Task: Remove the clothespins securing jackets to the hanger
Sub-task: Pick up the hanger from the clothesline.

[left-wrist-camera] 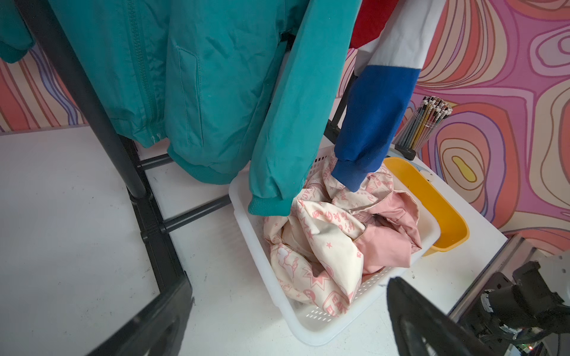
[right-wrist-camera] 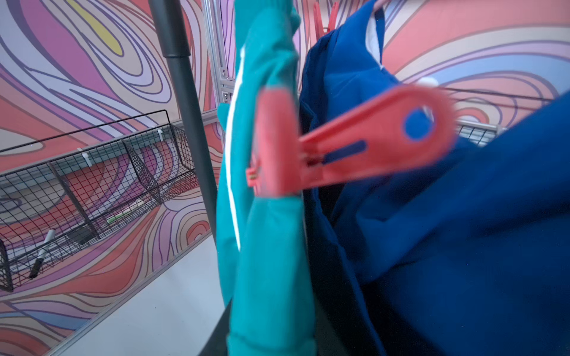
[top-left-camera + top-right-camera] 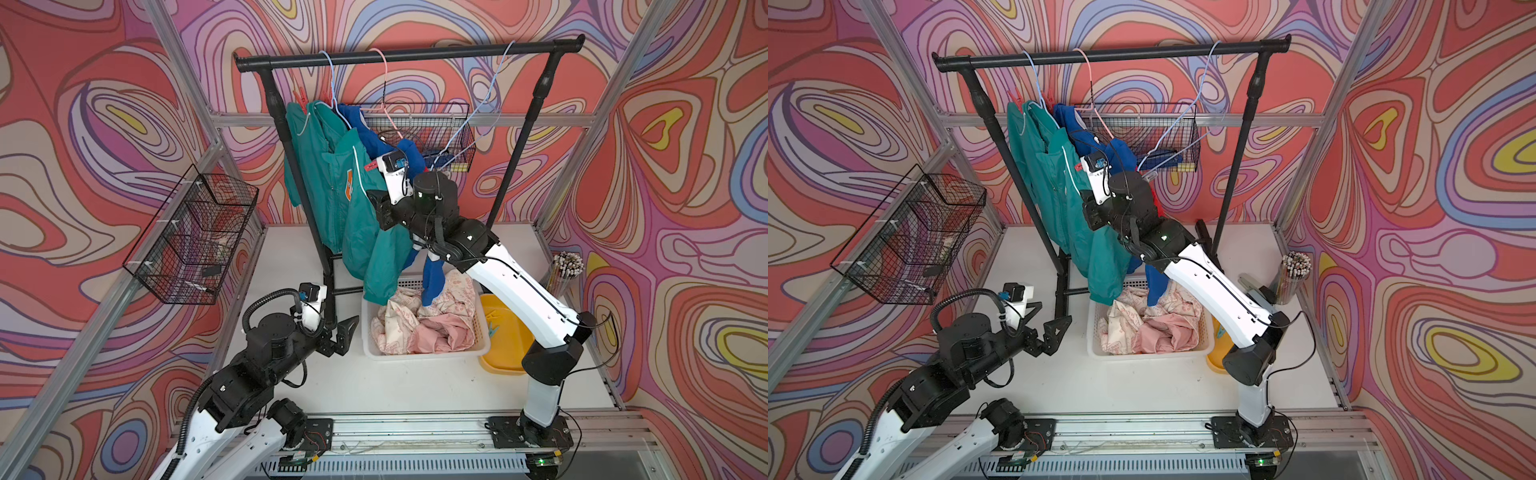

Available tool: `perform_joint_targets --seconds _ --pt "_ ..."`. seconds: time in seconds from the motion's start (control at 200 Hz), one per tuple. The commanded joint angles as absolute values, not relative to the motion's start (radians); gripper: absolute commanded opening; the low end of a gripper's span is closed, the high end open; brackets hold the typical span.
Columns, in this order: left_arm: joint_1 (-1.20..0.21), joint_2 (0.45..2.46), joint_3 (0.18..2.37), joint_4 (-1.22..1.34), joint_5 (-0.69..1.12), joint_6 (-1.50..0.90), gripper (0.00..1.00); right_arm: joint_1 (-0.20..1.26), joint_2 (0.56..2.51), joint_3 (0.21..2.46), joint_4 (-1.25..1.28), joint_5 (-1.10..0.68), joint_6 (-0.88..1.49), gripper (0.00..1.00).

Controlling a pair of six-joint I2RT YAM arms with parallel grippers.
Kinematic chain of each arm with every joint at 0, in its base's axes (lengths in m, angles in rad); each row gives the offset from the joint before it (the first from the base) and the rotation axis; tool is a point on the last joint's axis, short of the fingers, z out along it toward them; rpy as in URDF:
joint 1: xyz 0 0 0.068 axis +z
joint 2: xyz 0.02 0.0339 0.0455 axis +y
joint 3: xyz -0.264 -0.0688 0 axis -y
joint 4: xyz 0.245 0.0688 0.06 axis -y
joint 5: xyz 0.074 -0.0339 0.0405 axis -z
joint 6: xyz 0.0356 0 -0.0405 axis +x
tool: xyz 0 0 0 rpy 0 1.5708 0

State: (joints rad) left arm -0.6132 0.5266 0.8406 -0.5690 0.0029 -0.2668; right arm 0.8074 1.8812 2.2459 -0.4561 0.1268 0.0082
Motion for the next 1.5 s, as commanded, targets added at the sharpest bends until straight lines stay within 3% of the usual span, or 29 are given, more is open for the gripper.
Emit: perform_joint_targets --seconds 0.0,0.085,0.411,0.626,0.831,0.992,1.232,1.357,1.497 --pt "-0.606 0.513 0.820 -0.574 -0.004 -0.289 1.00 0.808 1.851 2.249 -0.423 0.088 0.021 0.49" --pt "-0.606 0.511 0.811 -0.572 0.000 -0.299 1.00 0.809 1.845 2.256 -0.423 0.078 0.029 0.53" --pt "-0.606 0.503 0.795 -0.568 0.003 -0.317 1.00 0.809 1.778 2.191 -0.354 0.104 0.040 0.51" --pt "-0.606 0.502 0.792 -0.566 0.004 -0.322 1.00 0.810 1.815 2.240 -0.384 0.099 0.039 0.36" --pt "-0.606 0.492 0.795 -0.572 -0.004 -0.324 1.00 0.809 1.850 2.278 -0.409 0.082 0.041 0.37" --pt "-0.606 0.489 0.797 -0.577 -0.005 -0.325 1.00 0.809 1.864 2.289 -0.418 0.077 0.040 0.33" --pt "-0.606 0.491 0.800 -0.574 -0.010 -0.325 1.00 0.809 1.875 2.300 -0.430 0.068 0.040 0.21" --pt "-0.606 0.489 0.801 -0.575 -0.013 -0.327 1.00 0.809 1.881 2.315 -0.436 0.054 0.039 0.00" --pt "-0.606 0.481 0.801 -0.586 -0.020 -0.328 1.00 0.808 1.872 2.320 -0.408 0.041 0.032 0.00"
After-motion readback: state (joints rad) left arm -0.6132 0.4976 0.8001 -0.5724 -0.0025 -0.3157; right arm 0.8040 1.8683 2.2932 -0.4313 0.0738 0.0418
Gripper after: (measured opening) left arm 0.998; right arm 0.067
